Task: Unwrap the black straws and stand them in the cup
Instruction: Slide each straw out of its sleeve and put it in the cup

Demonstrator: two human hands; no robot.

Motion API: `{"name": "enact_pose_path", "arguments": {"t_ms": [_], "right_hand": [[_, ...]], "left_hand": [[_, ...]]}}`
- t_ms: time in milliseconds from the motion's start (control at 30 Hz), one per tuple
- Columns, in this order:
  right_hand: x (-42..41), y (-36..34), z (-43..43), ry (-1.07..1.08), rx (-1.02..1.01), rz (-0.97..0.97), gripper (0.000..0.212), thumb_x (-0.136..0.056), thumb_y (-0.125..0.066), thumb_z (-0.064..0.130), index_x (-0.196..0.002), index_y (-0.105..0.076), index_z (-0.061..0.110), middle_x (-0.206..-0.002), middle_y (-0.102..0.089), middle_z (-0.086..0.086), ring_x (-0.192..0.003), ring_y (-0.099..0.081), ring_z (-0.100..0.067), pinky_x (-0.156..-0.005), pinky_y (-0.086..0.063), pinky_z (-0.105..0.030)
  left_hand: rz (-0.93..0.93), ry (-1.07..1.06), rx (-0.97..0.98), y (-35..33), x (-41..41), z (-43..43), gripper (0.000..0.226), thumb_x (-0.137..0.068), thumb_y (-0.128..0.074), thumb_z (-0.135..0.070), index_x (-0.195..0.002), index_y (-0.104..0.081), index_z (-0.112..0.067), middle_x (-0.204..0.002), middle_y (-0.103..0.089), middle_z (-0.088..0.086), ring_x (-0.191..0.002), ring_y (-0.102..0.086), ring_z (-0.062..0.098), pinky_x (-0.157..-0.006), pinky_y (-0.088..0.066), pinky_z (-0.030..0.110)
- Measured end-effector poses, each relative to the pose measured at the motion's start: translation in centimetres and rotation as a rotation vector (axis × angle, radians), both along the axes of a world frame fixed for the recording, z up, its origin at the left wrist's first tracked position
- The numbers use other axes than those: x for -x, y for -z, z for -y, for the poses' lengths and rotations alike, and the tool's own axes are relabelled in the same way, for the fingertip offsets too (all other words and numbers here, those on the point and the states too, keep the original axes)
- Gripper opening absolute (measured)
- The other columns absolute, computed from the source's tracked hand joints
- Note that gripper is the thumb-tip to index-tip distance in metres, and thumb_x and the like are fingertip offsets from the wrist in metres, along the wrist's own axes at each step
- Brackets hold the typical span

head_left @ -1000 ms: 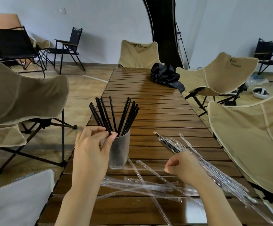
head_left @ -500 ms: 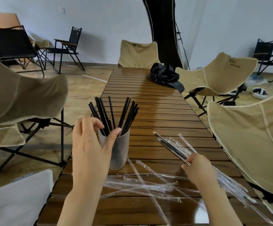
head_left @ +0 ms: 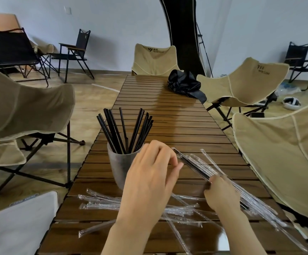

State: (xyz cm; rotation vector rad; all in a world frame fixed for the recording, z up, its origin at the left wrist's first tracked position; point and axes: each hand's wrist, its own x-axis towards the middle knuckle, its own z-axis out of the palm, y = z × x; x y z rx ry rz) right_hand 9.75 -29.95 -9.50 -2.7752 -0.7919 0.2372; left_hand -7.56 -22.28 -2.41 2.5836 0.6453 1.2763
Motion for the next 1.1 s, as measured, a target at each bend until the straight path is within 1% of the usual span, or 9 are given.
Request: {"name": "enact_pose_path", "arguments": {"t_ms": [167,300,433,533,667,700,800,933,1100], "right_hand": [[-0.1,0.3,-0.2,0.022,-0.005,0.018,0.017,-0.089,-0.054,0.013,-0.104,-0.06,0.018,-0.117,-0.055,-0.003,-0.111,-0.053,-0.024,-0.097,-0.042,-0.042],[-0.3,0.8,-0.1,0.058,0.0,0.011,0.019,-0.09,-0.053,0.013,-0.107,-0.058,0.019,-0.12,-0.053,-0.004,-0.116,-0.049,-0.026,-0.101,-0.036,-0.043],[-0.5,1.2,-0.2,0.089,0.005,0.01,0.022,-0.091,-0.051,0.013,-0.11,-0.061,0.019,-0.124,-0.052,-0.004,-0.12,-0.045,-0.025,-0.103,-0.032,-0.042],[-0.5,1.2,-0.2,0.074,0.021,0.006,0.022,-0.092,-0.05,0.014,-0.11,-0.061,0.018,-0.123,-0.053,-0.003,-0.12,-0.046,-0.025,-0.103,-0.032,-0.042],[-0.7,0.9,-0.2,0.011,-0.001,0.018,0.009,-0.091,-0.051,0.015,-0.09,-0.059,0.017,-0.109,-0.059,-0.001,-0.106,-0.054,-0.024,-0.097,-0.034,-0.042],[-0.5,0.8,-0.2,-0.018,-0.011,0.002,0.004,-0.091,-0.056,0.02,-0.094,-0.058,0.019,-0.108,-0.058,0.001,-0.105,-0.055,-0.023,-0.096,-0.036,-0.041],[-0.1,0.8,-0.2,-0.07,-0.014,-0.037,0.017,-0.086,-0.067,0.031,-0.097,-0.059,0.02,-0.104,-0.059,0.002,-0.1,-0.058,-0.02,-0.093,-0.046,-0.041],[0.2,0.8,-0.3,-0.097,-0.047,-0.034,0.009,-0.09,-0.062,0.021,-0.086,-0.063,0.013,-0.092,-0.064,-0.005,-0.087,-0.062,-0.023,-0.087,-0.051,-0.043],[-0.5,0.0,-0.6,-0.142,-0.06,-0.042,0.017,-0.094,-0.051,0.011,-0.079,-0.058,0.014,-0.077,-0.064,-0.002,-0.073,-0.063,-0.019,-0.077,-0.056,-0.038]], "left_hand": [[-0.151,0.08,0.049,0.6,-0.3,0.1,0.013,-0.082,-0.067,-0.027,-0.084,-0.055,-0.025,-0.09,-0.053,-0.011,-0.082,-0.053,0.004,-0.066,-0.052,0.018],[-0.275,0.126,0.109,1.6,-0.5,-0.1,0.011,-0.087,-0.064,-0.031,-0.088,-0.053,-0.029,-0.096,-0.048,-0.016,-0.089,-0.05,0.002,-0.071,-0.046,0.012],[-0.336,0.158,0.172,2.3,-0.5,-0.3,0.014,-0.091,-0.056,-0.04,-0.086,-0.044,-0.036,-0.098,-0.042,-0.021,-0.093,-0.045,-0.002,-0.08,-0.045,0.013],[-0.36,0.154,0.208,2.4,-0.3,-0.5,0.016,-0.091,-0.053,-0.046,-0.085,-0.041,-0.038,-0.097,-0.042,-0.022,-0.093,-0.044,-0.002,-0.081,-0.042,0.011],[-0.357,0.14,0.236,2.3,0.1,-0.9,0.017,-0.089,-0.051,-0.051,-0.083,-0.043,-0.038,-0.093,-0.045,-0.021,-0.089,-0.046,-0.001,-0.078,-0.043,0.012],[-0.358,0.138,0.244,2.3,0.2,-1.0,0.018,-0.089,-0.051,-0.052,-0.082,-0.043,-0.037,-0.091,-0.045,-0.02,-0.088,-0.046,0.0,-0.076,-0.043,0.013],[-0.377,0.128,0.249,2.3,0.4,-1.3,0.019,-0.089,-0.051,-0.052,-0.08,-0.042,-0.038,-0.087,-0.044,-0.018,-0.084,-0.046,0.0,-0.071,-0.041,0.013],[-0.398,0.124,0.262,2.5,0.7,-1.7,0.017,-0.09,-0.054,-0.046,-0.081,-0.042,-0.038,-0.09,-0.044,-0.019,-0.085,-0.046,-0.001,-0.072,-0.039,0.011],[-0.398,0.115,0.27,2.3,0.9,-2.1,0.014,-0.091,-0.055,-0.042,-0.083,-0.044,-0.038,-0.091,-0.045,-0.02,-0.086,-0.048,-0.001,-0.075,-0.042,0.011]]}}
